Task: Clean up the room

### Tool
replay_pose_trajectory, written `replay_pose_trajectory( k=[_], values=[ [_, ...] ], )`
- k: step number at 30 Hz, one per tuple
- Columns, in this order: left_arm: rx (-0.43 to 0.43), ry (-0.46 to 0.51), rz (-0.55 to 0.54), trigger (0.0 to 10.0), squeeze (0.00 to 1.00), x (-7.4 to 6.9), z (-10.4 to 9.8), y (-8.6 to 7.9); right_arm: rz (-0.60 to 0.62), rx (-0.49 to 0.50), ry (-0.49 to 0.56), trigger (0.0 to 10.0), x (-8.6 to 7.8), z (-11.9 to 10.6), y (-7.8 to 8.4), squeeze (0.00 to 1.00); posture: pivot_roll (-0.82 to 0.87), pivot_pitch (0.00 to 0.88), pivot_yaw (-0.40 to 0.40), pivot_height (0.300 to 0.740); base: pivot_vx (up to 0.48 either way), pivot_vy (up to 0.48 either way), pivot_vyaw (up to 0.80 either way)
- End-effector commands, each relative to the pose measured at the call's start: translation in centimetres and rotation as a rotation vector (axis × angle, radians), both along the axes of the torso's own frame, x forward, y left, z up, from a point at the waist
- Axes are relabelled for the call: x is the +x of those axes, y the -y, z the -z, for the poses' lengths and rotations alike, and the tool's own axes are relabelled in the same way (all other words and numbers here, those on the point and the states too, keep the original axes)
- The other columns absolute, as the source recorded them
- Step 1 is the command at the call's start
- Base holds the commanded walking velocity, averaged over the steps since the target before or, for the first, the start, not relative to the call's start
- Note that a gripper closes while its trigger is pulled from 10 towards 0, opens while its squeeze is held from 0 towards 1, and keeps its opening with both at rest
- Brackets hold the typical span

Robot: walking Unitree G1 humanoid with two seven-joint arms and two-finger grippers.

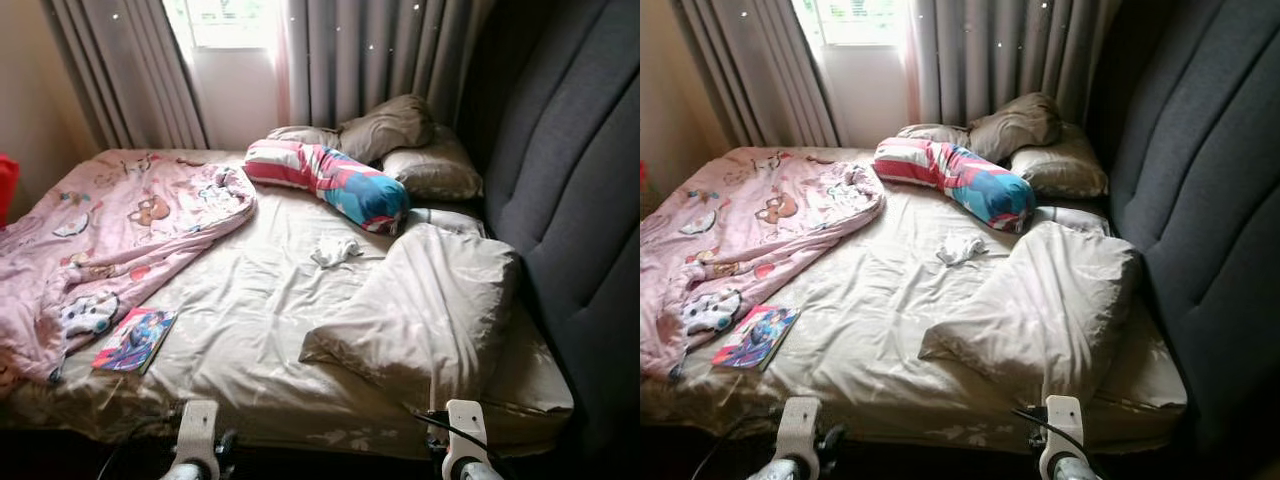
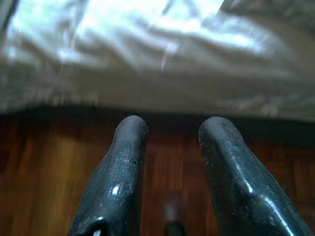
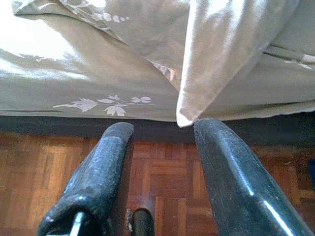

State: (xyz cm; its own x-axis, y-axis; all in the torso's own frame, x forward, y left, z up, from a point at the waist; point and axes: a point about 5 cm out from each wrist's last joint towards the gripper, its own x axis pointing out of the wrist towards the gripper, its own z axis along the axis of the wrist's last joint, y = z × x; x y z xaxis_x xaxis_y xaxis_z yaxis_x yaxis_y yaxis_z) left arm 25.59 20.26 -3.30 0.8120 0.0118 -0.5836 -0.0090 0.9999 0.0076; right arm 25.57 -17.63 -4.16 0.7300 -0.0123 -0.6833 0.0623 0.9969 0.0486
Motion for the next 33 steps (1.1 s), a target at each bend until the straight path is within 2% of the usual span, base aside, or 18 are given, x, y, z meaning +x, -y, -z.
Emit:
replay_pose_trajectory(
  k=[1, 6, 11, 16, 18, 19, 25, 33],
  values=[
    [0.004, -0.023, -0.027, 10.0, 0.0, -0.4, 0.2, -0.8, 0.008, -0.003, 0.009, 10.0, 0.2, -0.1, 0.0, 0.0, -0.05, 0.0, 0.013, 0.726, 0.296, 0.0, 0.0],
    [0.019, -0.09, -0.055, 10.0, 0.0, -1.7, 1.1, -1.6, 0.014, -0.006, 0.011, 10.0, 0.2, -0.2, 0.0, 0.0, -0.05, 0.004, 0.013, 0.726, 0.321, 0.0, 0.0],
    [0.046, -0.183, -0.081, 10.0, 0.0, -3.8, 2.4, -2.6, 0.015, -0.006, 0.012, 10.0, 0.2, -0.2, 0.0, 0.0, -0.05, 0.009, 0.014, 0.726, 0.319, 0.0, 0.0],
    [0.055, -0.228, -0.093, 10.0, 0.0, -5.1, 3.0, -3.1, 0.02, -0.005, 0.012, 10.0, 0.3, -0.2, 0.0, 0.0, -0.05, 0.013, 0.013, 0.726, 0.321, 0.0, 0.0],
    [0.038, -0.094, -0.04, 10.0, 0.0, -1.8, 1.3, -1.2, 0.019, -0.007, 0.01, 10.0, 0.3, -0.2, 0.0, 0.0, -0.05, 0.014, 0.012, 0.726, 0.321, 0.0, -0.63],
    [0.036, -0.075, -0.033, 10.0, 0.0, -1.4, 1.0, -0.9, 0.018, -0.007, 0.009, 10.0, 0.3, -0.2, 0.0, 0.0, -0.05, 0.014, 0.012, 0.726, 0.322, 0.0, -0.79],
    [0.027, -0.063, -0.028, 10.0, 0.0, -1.2, 0.9, -0.7, 0.02, -0.007, 0.017, 10.0, 0.3, -0.3, 0.0, 0.0, -0.05, 0.016, 0.012, 0.726, 0.104, 0.0, -0.76],
    [0.025, -0.06, -0.027, 10.0, 0.0, -1.1, 0.8, -0.6, 0.023, -0.009, 0.065, 10.0, 0.6, -0.6, 0.0, 0.0, -0.04, 0.018, 0.013, 0.726, 0.0, 0.0, 0.0]
  ],
)
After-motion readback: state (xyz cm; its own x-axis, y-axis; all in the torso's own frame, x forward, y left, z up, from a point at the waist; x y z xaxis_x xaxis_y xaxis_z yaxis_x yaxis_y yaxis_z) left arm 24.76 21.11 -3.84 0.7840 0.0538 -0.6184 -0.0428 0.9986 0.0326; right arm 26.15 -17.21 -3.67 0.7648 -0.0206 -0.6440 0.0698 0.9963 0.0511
